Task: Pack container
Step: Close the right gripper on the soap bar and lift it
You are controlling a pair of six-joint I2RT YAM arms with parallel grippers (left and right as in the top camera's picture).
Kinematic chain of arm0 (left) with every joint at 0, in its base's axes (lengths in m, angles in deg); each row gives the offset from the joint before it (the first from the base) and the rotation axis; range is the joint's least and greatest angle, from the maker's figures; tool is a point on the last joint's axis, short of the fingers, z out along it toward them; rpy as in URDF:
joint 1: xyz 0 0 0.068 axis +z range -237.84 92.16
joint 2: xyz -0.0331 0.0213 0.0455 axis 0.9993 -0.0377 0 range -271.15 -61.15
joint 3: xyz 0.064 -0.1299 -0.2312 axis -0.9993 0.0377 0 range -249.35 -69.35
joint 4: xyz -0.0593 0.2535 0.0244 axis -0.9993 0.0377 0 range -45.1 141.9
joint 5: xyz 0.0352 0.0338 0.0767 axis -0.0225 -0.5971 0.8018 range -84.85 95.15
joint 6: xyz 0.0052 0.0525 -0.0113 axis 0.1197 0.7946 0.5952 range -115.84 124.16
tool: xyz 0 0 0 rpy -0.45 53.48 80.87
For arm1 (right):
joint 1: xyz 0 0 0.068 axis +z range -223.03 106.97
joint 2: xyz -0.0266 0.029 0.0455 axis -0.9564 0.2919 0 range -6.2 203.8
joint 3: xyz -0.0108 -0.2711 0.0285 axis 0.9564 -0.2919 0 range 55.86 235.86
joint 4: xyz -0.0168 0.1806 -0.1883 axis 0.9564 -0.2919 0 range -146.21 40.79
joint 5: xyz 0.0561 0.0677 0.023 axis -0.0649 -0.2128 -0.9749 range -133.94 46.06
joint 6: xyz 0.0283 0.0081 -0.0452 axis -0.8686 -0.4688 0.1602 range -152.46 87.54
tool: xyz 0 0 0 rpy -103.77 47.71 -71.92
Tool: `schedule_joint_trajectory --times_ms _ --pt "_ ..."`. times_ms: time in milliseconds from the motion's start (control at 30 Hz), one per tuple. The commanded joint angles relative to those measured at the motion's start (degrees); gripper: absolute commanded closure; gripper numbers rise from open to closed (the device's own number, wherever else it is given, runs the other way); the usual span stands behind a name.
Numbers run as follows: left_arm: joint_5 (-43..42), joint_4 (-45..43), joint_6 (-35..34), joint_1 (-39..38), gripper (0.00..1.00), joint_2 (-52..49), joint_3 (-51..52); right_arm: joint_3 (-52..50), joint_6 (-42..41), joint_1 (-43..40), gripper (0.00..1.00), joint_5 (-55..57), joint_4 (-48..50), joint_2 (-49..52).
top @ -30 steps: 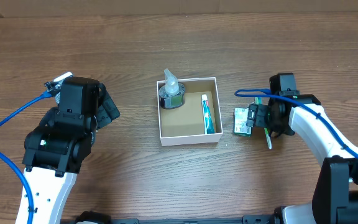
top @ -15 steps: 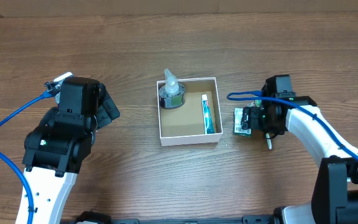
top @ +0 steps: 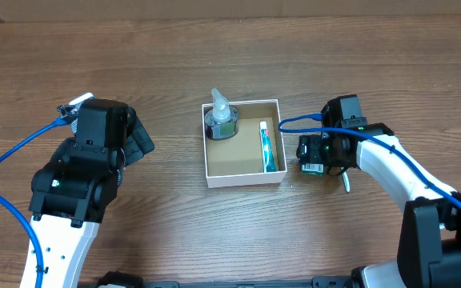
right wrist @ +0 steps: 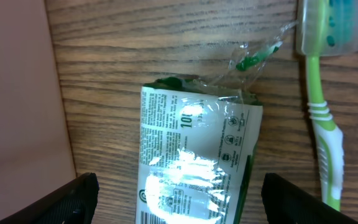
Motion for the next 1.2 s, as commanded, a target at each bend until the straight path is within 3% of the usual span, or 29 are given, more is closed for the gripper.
schedule_joint_trajectory --times_ms 0,267,633,833,1167 --pt "0.52 -0.07 0.04 0.24 0.00 -0.20 -0.98 0.07 -0.35 0.11 0.14 -0.33 1.07 1.68" --pt "0.52 -0.07 0.04 0.24 0.00 -0.20 -0.98 0.07 -0.87 0.24 0.18 -0.09 2.89 6.25" --pt "0.52 -0.07 0.04 0.24 0.00 -0.20 -0.98 0.57 -1.68 0.24 0.55 1.66 1.66 6.29" --pt "0.52 -0.07 0.04 0.24 0.00 -0.20 -0.98 2.23 -3.85 0.24 0.59 5.07 -1.20 5.44" --pt "0.52 -0.07 0.04 0.24 0.00 -0.20 -0.98 13.77 -3.87 0.24 0.60 4.92 -12.79 -1.90"
